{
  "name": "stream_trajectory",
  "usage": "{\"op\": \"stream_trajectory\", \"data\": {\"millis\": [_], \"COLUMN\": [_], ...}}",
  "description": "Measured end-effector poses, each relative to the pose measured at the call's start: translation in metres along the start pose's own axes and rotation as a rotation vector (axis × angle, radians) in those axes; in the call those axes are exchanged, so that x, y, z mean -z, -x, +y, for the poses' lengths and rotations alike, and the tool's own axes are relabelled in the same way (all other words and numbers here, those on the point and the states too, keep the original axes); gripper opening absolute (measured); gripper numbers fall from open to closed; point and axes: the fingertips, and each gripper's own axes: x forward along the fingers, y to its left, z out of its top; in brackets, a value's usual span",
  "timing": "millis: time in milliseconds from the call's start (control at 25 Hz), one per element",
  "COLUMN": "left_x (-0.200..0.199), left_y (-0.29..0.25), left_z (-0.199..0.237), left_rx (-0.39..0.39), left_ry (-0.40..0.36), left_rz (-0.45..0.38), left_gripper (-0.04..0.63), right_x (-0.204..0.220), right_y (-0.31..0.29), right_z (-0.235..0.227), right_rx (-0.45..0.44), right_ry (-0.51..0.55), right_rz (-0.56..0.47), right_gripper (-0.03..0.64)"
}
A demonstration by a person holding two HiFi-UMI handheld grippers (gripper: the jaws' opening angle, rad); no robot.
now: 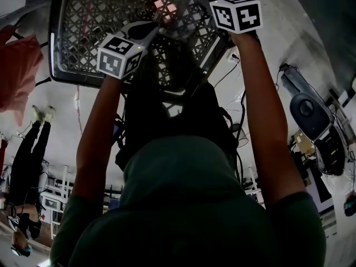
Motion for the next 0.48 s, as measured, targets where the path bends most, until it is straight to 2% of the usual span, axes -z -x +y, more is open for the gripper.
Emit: {"op": "stream_trajectory", "data": {"millis": [160, 240, 360, 480], "left_x": [0.0041, 0.0051, 0.0058, 0.0060], "left_y": [0.0012, 0.0004, -0.0004, -0.0001], "left_z": [-0.0010, -0.0004, 0.0011, 0.0016], "left_rx": [-0.003, -0.006, -0.012, -0.017], "left_ry": [0.009, 0.010, 0.013, 0.016], "left_rz": [-0.002, -0.002, -0.005, -0.009], "left_gripper": [0.037, 0.035, 0.028, 0.021], "right_x": [0.0019, 0.0028, 0.0044, 0.0052], "right_y": [-0.0030, -0.0046, -0.0056, -0.0054], "right_z": [0.0016, 0.0016, 0.0013, 0.0010], "right_rx": [0.027, 0.033, 0.037, 0.046], "right_ry": [0.191, 0.247, 0.266, 0.237], "right_rz": [0.063, 0.073, 0.076, 0.073], "right_gripper": [0.031, 0.023, 0.006, 0.004]}}
